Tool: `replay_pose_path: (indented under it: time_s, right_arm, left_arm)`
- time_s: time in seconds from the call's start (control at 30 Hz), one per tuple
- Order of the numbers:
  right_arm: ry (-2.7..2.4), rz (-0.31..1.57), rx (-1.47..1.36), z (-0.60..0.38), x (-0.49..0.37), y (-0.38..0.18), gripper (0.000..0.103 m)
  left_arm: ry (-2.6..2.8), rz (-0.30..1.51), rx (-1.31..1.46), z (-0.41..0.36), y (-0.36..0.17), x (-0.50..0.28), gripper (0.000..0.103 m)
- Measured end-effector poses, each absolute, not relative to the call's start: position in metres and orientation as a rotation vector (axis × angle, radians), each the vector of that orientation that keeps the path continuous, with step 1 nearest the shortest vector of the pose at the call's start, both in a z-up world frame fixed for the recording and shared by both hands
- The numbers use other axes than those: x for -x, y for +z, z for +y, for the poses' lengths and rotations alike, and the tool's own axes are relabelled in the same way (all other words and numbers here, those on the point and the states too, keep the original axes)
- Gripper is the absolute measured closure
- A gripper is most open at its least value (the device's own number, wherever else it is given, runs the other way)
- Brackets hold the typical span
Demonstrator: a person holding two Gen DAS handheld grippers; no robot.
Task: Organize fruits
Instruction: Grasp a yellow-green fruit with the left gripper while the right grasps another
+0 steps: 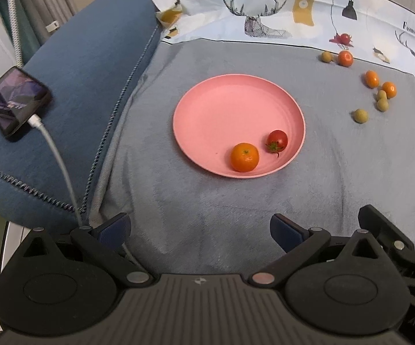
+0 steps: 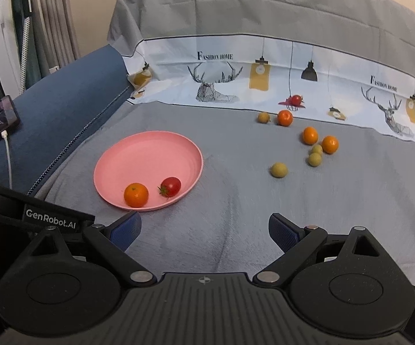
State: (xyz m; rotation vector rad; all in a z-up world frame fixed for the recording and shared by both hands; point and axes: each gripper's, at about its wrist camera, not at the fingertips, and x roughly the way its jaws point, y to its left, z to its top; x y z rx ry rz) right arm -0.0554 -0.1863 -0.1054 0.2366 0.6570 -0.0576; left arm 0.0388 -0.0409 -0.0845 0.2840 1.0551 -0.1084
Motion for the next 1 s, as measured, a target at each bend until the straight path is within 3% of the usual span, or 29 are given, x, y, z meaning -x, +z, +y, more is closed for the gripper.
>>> replay_pose_path:
  time_s: [0.57,1.0]
  right_arm:
    - [-0.354,0.662,-0.337,-0.316,0.011,-0.155,0.007]
    - [-0.328,0.709,-0.356,-0.399,-0.087,-0.212,0.007]
  left_arm:
    - [-0.284,1.114,-0.364,-0.161,-0.12,-0.102,0.0]
    - [-0.423,1.131,-0.558,-0.286,-0.197,-0.182,0.0]
